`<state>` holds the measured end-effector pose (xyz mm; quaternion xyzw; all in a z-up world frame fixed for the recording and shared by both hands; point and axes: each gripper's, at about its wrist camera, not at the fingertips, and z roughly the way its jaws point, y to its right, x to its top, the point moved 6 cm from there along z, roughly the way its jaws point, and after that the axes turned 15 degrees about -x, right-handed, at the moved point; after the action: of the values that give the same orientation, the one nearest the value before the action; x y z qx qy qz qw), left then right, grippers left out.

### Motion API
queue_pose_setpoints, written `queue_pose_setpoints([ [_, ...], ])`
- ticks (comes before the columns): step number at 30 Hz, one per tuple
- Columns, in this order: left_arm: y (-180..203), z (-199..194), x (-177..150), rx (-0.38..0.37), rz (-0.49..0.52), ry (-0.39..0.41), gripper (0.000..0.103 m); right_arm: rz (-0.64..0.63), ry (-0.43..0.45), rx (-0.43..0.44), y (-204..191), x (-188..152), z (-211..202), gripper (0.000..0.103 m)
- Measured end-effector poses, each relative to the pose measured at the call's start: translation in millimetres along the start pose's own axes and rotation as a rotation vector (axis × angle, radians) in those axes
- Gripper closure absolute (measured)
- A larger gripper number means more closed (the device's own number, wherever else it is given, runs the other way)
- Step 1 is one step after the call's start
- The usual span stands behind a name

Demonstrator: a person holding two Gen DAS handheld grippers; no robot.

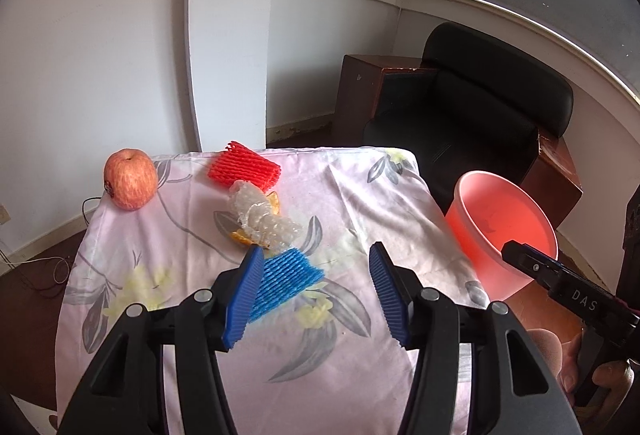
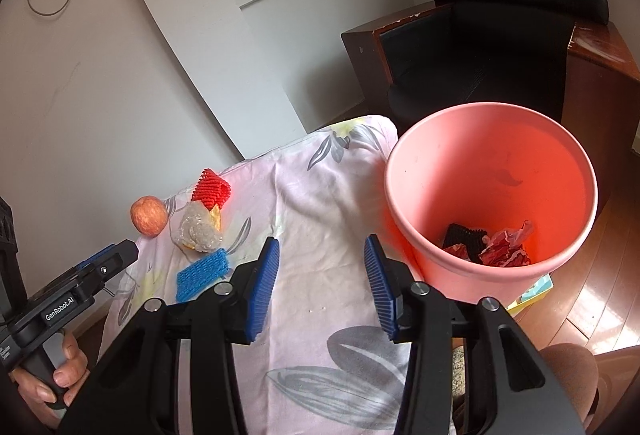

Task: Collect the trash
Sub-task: 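Move both tools back to the table toward the blue foam net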

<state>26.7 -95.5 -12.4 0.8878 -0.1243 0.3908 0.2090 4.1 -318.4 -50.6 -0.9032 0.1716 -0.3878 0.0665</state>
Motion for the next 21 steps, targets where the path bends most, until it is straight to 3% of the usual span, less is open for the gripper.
queue_pose_setpoints([
  [21, -52, -18, -16, -0.004, 0.04, 0.018, 0.046, 0.001, -0.068, 0.012, -39, -18, 18, 0.058],
])
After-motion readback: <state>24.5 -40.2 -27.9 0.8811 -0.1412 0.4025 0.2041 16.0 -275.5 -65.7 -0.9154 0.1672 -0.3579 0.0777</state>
